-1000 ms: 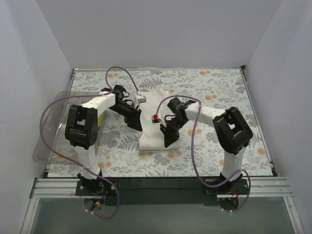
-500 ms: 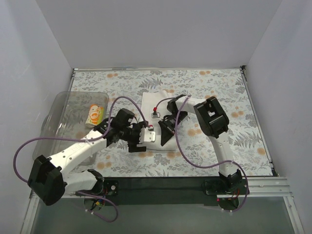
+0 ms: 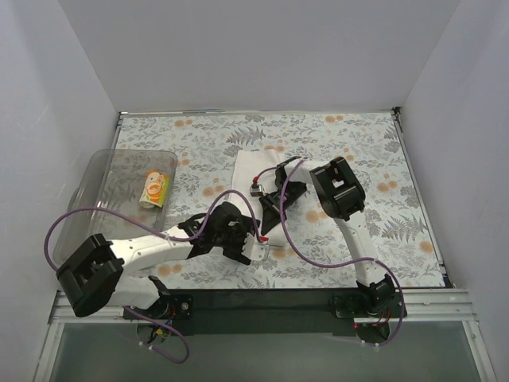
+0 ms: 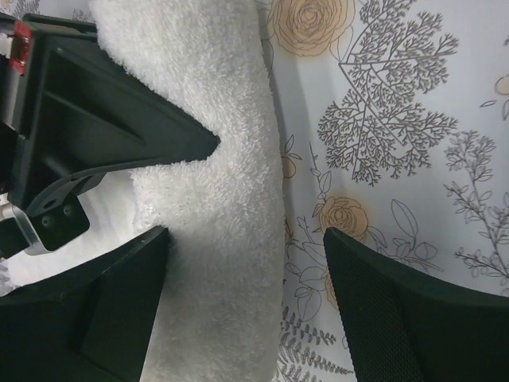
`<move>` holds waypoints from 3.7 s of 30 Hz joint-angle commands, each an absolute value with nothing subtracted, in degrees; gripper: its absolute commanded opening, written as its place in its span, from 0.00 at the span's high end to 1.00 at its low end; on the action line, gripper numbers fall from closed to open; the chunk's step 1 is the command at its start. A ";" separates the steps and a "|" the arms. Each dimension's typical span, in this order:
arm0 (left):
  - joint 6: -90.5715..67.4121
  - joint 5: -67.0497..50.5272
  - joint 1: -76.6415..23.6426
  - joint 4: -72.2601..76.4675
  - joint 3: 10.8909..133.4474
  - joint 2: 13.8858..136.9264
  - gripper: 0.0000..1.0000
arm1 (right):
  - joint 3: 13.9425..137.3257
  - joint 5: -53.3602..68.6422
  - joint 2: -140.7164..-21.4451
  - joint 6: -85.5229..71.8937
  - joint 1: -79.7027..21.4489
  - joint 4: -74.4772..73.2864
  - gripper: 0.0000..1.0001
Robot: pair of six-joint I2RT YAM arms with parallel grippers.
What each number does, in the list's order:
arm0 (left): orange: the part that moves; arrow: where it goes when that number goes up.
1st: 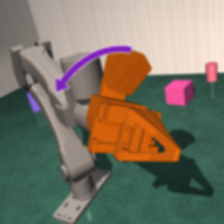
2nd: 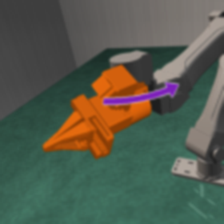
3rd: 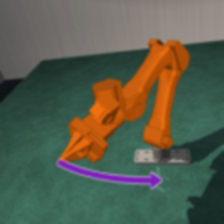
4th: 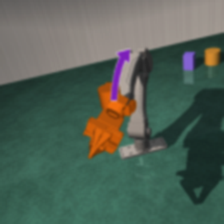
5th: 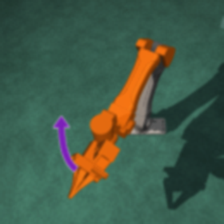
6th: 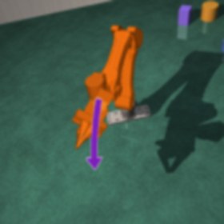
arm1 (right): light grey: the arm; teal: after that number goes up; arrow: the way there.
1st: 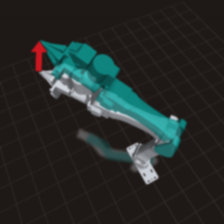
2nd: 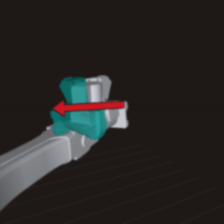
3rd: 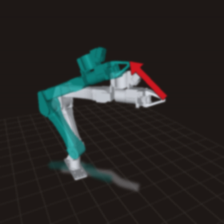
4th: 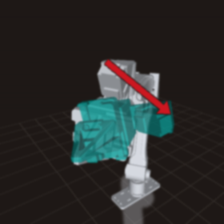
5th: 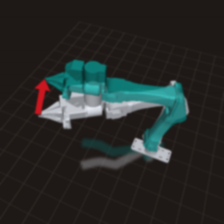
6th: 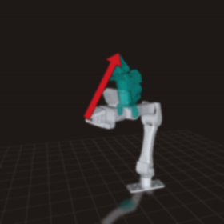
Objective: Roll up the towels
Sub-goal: Roll the towel
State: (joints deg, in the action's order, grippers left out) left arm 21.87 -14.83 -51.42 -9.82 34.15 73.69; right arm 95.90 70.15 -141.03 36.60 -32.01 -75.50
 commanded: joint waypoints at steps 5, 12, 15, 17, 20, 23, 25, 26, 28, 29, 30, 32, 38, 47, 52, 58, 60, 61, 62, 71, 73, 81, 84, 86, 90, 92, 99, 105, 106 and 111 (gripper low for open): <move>29.44 -11.52 -52.03 -4.13 29.80 79.18 0.39 | 94.92 61.96 -147.13 38.76 -31.20 -69.96 0.99; 25.76 -19.67 -51.94 -19.49 35.23 82.53 0.71 | 95.01 60.56 -141.35 35.95 -27.61 -69.87 0.78; 23.56 -26.44 -51.77 -28.20 38.75 84.02 0.73 | 95.71 59.51 -135.54 34.46 -24.09 -69.17 0.69; 23.12 -29.44 -51.24 -32.59 40.51 85.34 0.77 | 96.76 58.63 -131.16 31.31 -21.19 -66.89 0.59; 22.59 -33.56 -49.67 -38.57 44.28 88.06 0.80 | 97.56 55.47 -127.37 29.01 -17.76 -63.82 0.48; 22.41 -37.77 -47.82 -45.34 49.89 92.19 0.81 | 97.03 51.08 -121.74 28.21 -15.03 -61.09 0.47; 21.54 -40.06 -46.06 -50.24 53.07 96.39 0.82 | 94.76 48.17 -116.65 29.26 -13.98 -59.51 0.47; 21.10 -42.34 -43.79 -51.67 55.00 98.07 0.82 | 93.79 47.03 -112.98 29.88 -13.89 -58.98 0.47; 19.60 -44.29 -40.63 -55.52 59.92 103.67 0.82 | 89.77 44.30 -108.92 31.80 -14.06 -57.23 0.48; 19.08 -45.60 -39.74 -56.68 61.51 105.71 0.82 | 87.91 43.43 -104.81 32.25 -13.98 -56.35 0.48; 18.81 -46.31 -38.86 -57.73 64.57 107.73 0.82 | 86.06 41.68 -102.68 32.60 -14.06 -55.38 0.48; 18.55 -47.46 -36.40 -60.20 67.31 113.10 0.81 | 80.18 39.91 -96.98 34.10 -15.20 -52.39 0.49; 22.76 -50.10 -32.08 -69.07 79.97 126.99 0.80 | 66.92 31.92 -85.37 34.02 -24.86 -40.89 0.45; 25.31 -49.92 -29.62 -74.09 88.68 136.05 0.77 | 57.75 17.76 -82.87 36.73 -43.58 -22.07 0.21; 24.17 -50.01 -28.92 -72.69 88.42 136.23 0.75 | 55.02 14.85 -87.97 39.20 -47.02 -17.49 0.32; 22.24 -52.38 -26.99 -70.49 88.59 135.18 0.74 | 54.32 19.59 -92.28 39.55 -47.28 -18.89 0.66; 22.24 -52.91 -26.63 -69.27 88.33 133.26 0.71 | 55.80 22.13 -94.47 39.81 -47.11 -23.34 0.92; 22.15 -53.26 -26.28 -68.74 87.55 132.11 0.64 | 56.51 23.11 -95.27 39.90 -47.11 -25.29 0.98; 21.71 -53.70 -25.84 -67.95 87.02 130.79 0.59 | 58.08 24.33 -96.49 39.99 -46.94 -27.05 0.99; 9.15 -57.31 -16.62 -47.39 72.27 105.51 0.32 | 67.58 41.56 -104.75 35.69 -42.37 -44.73 0.99; 7.04 -56.17 -15.65 -43.16 70.06 100.92 0.30 | 69.77 44.99 -106.43 33.59 -41.14 -47.36 0.99; 12.63 -46.43 -17.39 -37.44 55.67 75.72 0.20 | 79.97 53.95 -121.10 31.64 -37.97 -57.89 0.99; 19.76 -38.89 -24.32 -36.83 50.29 67.98 0.17 | 85.33 56.77 -127.78 31.82 -36.92 -61.59 0.99; 21.00 -35.00 -30.92 -34.55 45.46 65.14 0.16 | 88.49 58.26 -131.65 31.82 -36.39 -62.92 0.99; 22.85 -27.43 -39.44 -26.66 40.00 63.02 0.16 | 92.27 59.33 -136.75 33.83 -35.16 -66.35 0.99; 24.34 -26.98 -40.60 -25.49 39.29 65.38 0.16 | 92.98 58.37 -138.77 34.01 -35.16 -66.71 0.99; 28.10 -26.46 -42.54 -18.81 38.06 74.26 0.16 | 95.89 56.61 -143.52 32.78 -34.54 -66.27 0.99; 33.92 -25.14 -43.42 -20.81 35.86 79.18 0.32 | 96.68 55.90 -144.06 32.17 -33.40 -66.18 0.99; 35.06 -25.14 -43.50 -21.96 36.03 79.71 0.40 | 96.94 55.64 -142.92 31.99 -33.05 -66.18 0.99; 33.67 -26.45 -43.68 -36.02 41.56 87.35 0.70 | 100.28 49.76 -138.26 26.38 -29.37 -66.09 0.72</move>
